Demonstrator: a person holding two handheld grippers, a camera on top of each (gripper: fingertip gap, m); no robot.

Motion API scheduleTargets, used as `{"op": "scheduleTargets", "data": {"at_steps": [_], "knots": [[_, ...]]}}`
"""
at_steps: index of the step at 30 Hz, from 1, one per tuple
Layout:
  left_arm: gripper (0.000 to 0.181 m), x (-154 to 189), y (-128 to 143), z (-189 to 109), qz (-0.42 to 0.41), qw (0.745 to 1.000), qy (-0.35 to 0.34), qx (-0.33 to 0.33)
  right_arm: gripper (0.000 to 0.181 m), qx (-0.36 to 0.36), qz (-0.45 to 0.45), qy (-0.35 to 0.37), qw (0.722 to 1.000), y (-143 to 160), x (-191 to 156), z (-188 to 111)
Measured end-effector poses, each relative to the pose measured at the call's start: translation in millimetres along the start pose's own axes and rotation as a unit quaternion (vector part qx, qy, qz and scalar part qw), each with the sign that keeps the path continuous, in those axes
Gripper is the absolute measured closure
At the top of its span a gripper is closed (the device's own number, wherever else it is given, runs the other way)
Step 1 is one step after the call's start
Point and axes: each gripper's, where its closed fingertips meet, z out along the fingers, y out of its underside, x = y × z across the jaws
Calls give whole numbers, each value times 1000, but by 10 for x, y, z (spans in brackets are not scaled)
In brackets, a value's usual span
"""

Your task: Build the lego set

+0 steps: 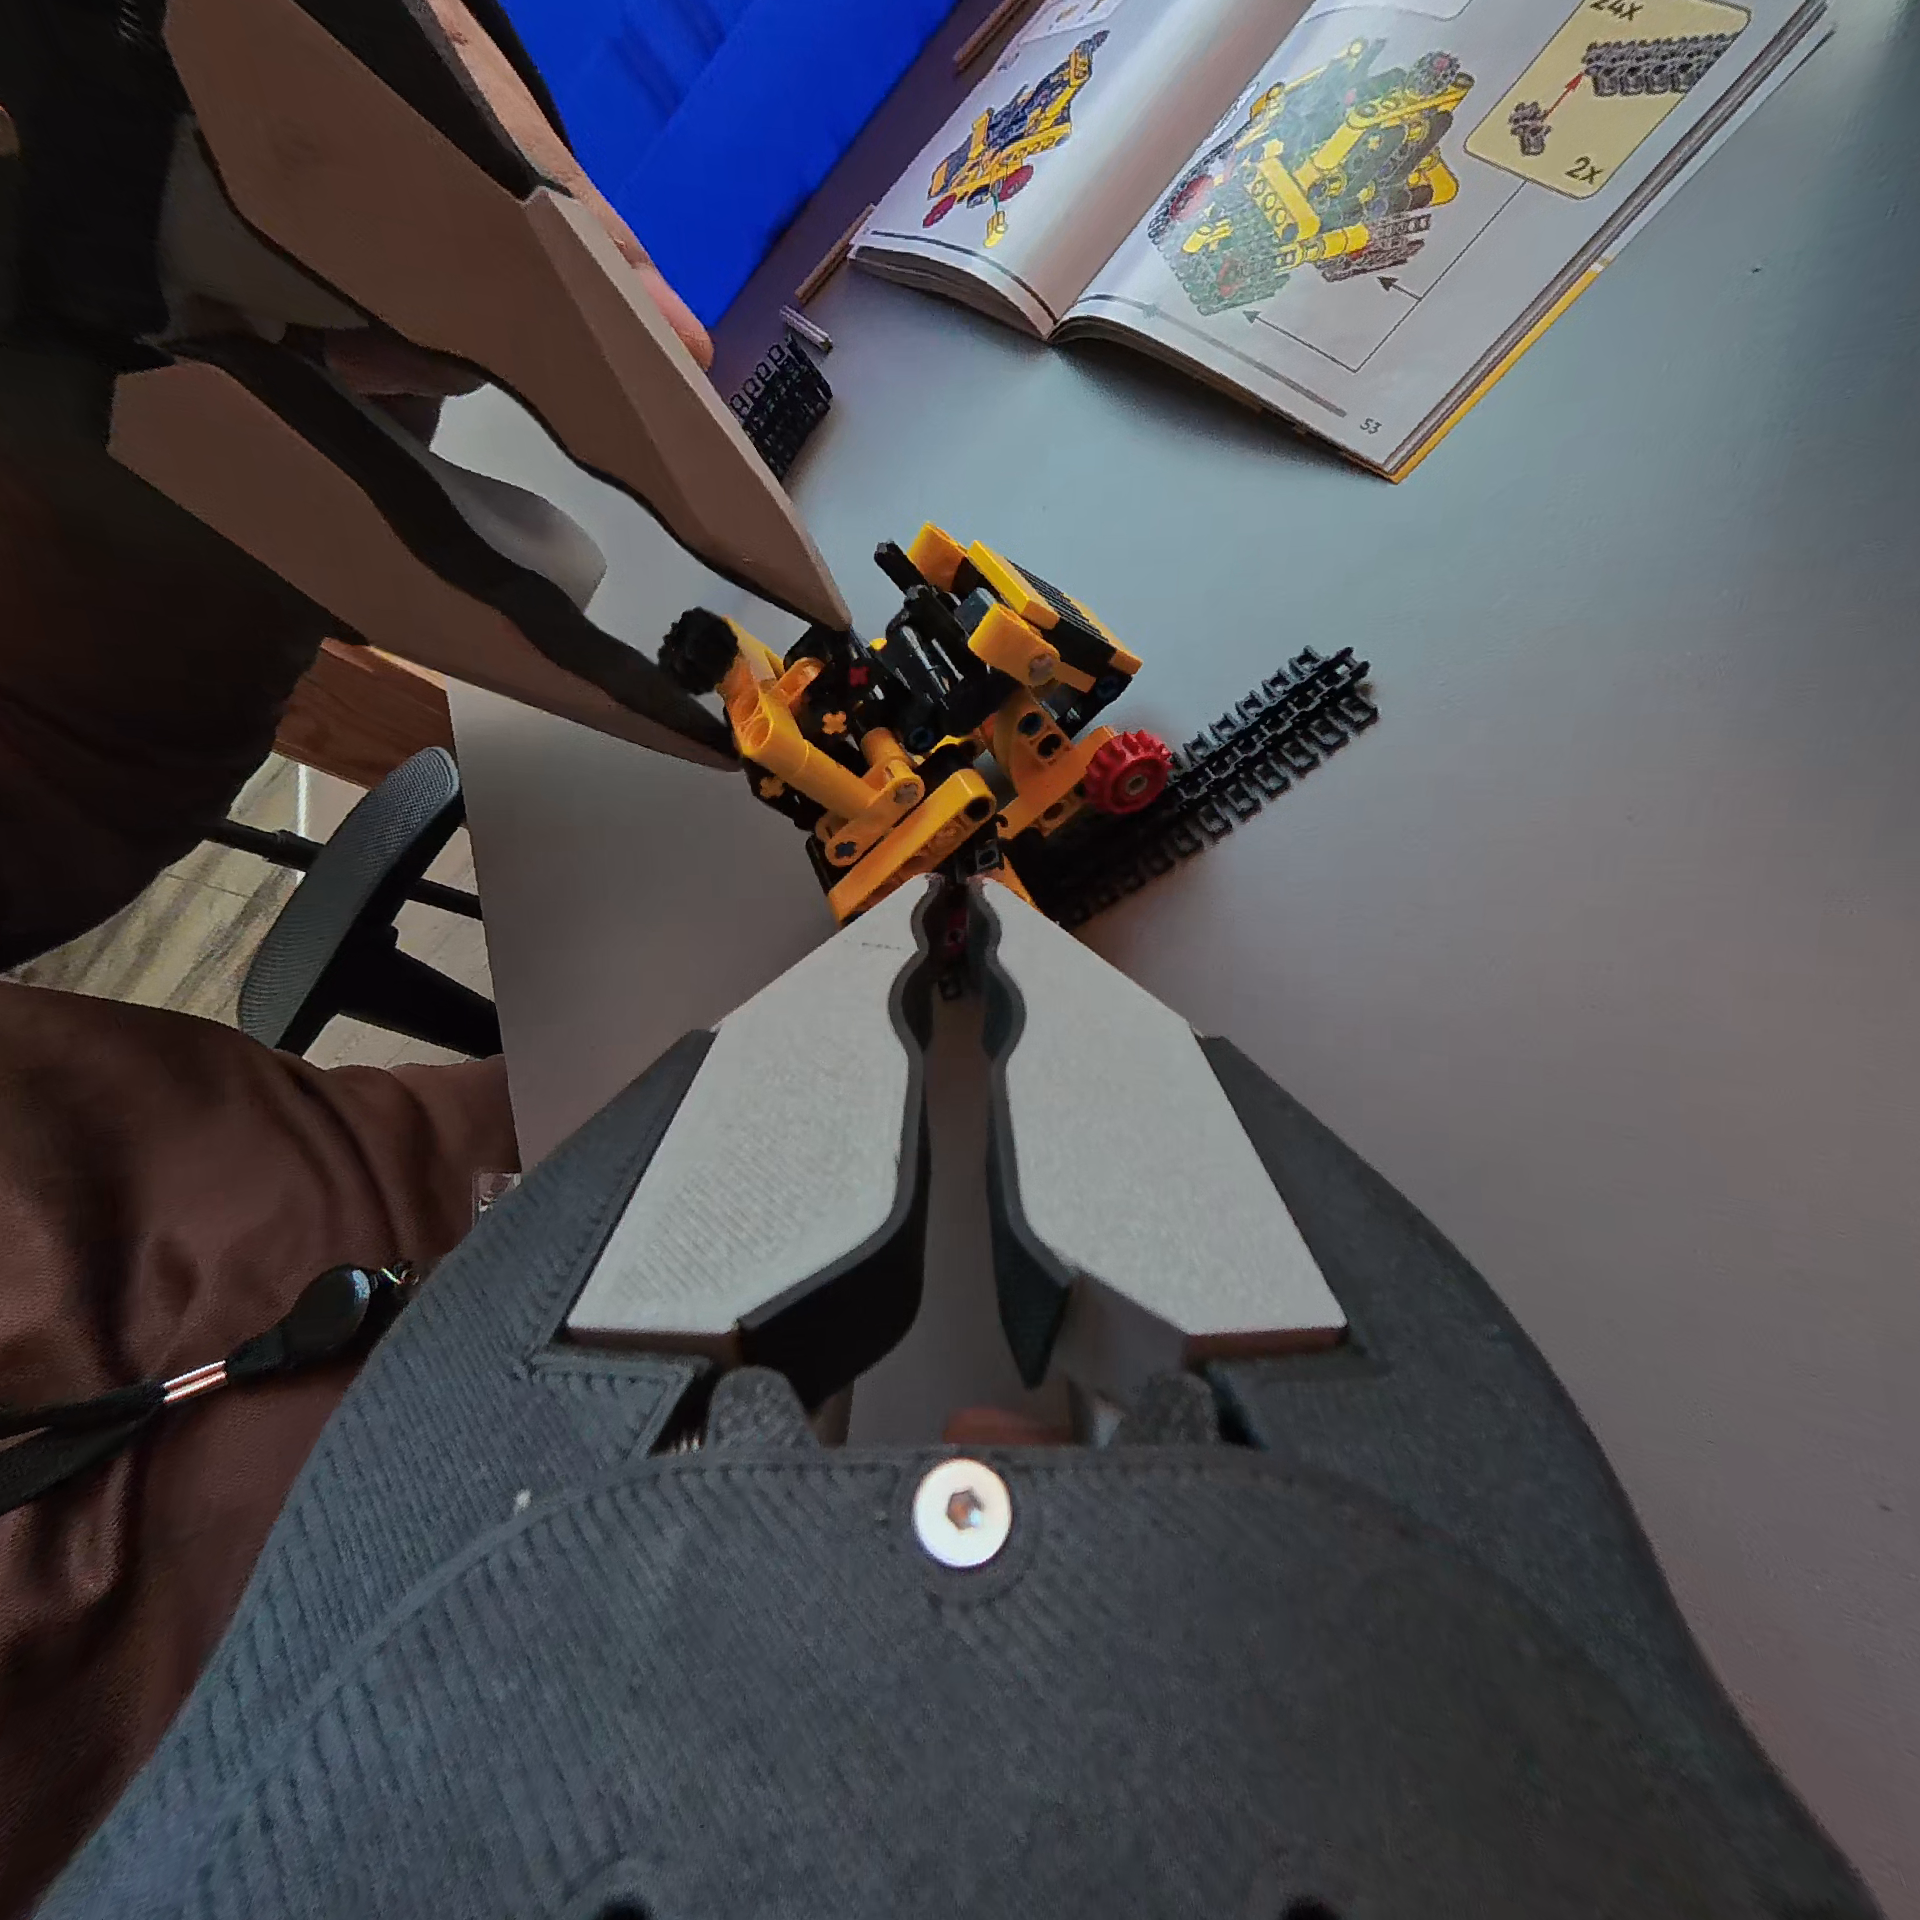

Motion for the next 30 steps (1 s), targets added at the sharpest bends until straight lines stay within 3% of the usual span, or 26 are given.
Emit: {"op": "scheduleTargets", "data": {"at_steps": [6, 18, 30], "knots": [[162, 77, -34, -12, 49, 999, 21, -5, 180, -10, 1, -16, 1000, 33, -18, -12], [173, 124, -73, -40, 70, 993, 97, 2, 181, -47, -20, -41, 998, -53, 65, -25], [173, 92, -56, -38, 91, 989, 118, -2, 181, -31, -12, -49, 998, -126, 138, -7]]}}
